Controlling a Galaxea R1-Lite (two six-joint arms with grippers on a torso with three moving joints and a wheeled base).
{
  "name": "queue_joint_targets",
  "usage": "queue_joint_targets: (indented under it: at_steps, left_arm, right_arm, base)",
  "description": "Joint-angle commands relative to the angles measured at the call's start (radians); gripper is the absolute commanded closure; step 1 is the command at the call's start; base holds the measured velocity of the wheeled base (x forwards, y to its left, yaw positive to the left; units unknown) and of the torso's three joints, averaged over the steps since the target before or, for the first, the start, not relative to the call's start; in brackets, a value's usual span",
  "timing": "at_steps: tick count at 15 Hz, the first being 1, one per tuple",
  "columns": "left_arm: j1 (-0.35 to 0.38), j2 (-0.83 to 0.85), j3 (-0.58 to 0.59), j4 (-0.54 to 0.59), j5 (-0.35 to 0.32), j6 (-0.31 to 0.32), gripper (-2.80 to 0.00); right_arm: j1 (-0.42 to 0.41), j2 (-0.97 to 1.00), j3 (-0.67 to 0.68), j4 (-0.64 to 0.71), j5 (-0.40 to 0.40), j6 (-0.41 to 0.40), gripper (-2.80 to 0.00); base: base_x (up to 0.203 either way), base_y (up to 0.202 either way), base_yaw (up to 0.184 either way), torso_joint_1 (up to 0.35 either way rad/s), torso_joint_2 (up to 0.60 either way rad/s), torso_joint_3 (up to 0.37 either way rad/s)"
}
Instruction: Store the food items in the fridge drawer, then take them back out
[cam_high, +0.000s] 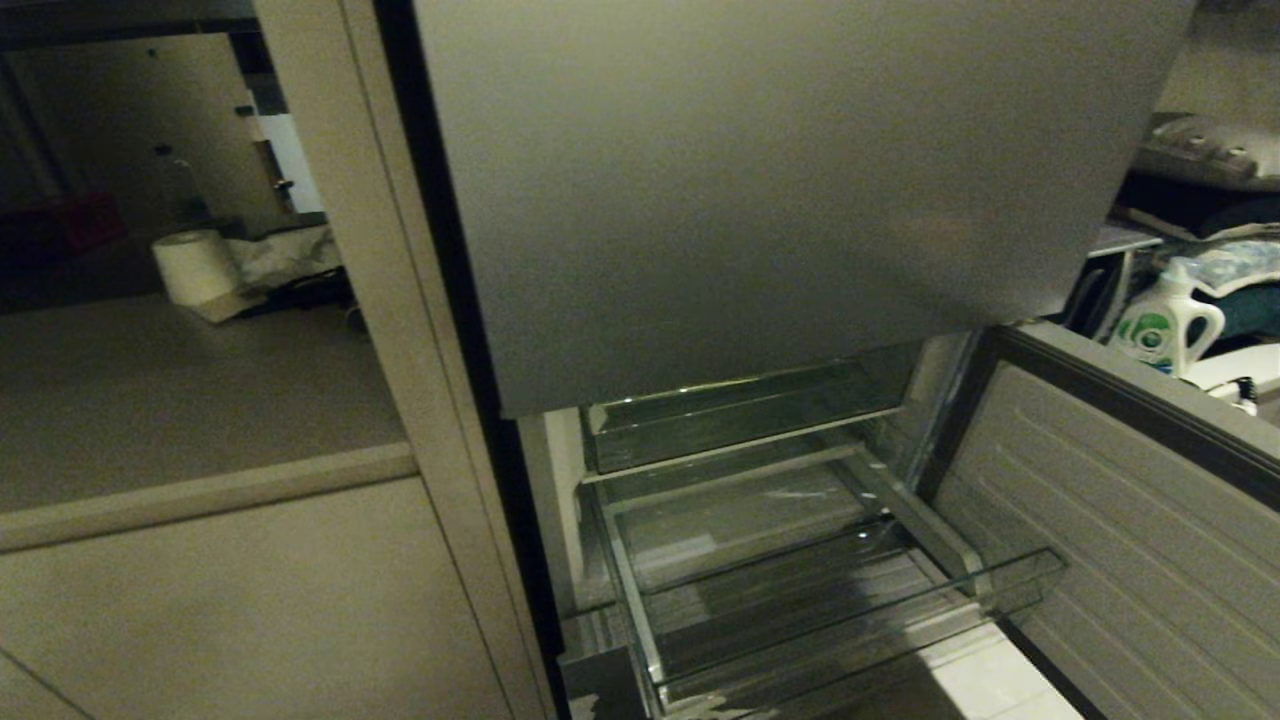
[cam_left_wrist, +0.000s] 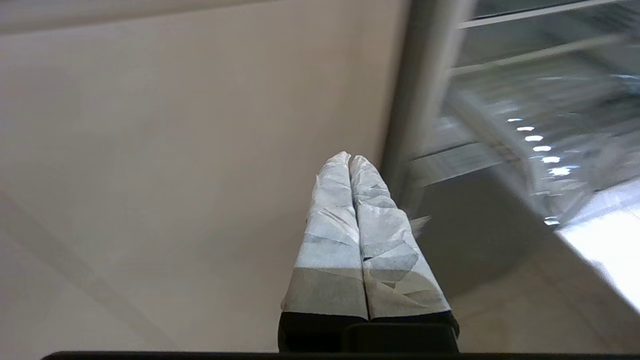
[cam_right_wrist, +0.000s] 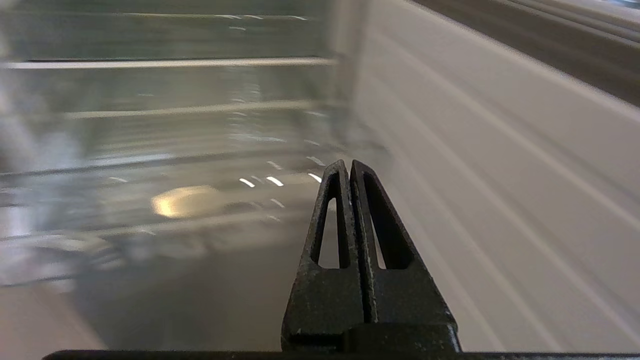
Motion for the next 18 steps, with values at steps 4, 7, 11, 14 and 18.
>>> queue_joint_targets:
  at_steps: [4,7,11,14,18]
  left_arm:
    - [0.000,0.000,-0.001,0.001,0.000,0.000,0.00]
    - [0.000,0.000,0.000,0.001,0.000,0.000,0.00]
    - [0.000,0.000,-0.001,0.001,0.000,0.000,0.00]
    - [0.000,0.000,-0.001,0.001,0.000,0.000,0.00]
    - [0.000,0.000,0.000,0.001,0.000,0.000,0.00]
  right_arm:
    - [0.000,-0.001,0.031,-0.003,0.003,-0.001,0.00]
    - [0.000,0.000,0.030,-0.003,0.003,-0.003,0.00]
    - [0.003,0.149,0.031,0.002,0.006,-0.007,0.00]
    - [0.023,0.432,0.030,0.000,0.006,-0.012,0.00]
    - [0.064,0.879,0.005,-0.030,-0.009,0.000,0.00]
  base:
    - [0.002,-0.005,0.135,0.003,0.00,0.001]
    - [0.000,0.000,0.000,0.000,0.00,0.000]
    - [0.000,0.000,0.000,0.000,0.00,0.000]
    - [0.000,0.000,0.000,0.000,0.00,0.000]
    - [0.000,0.000,0.000,0.000,0.00,0.000]
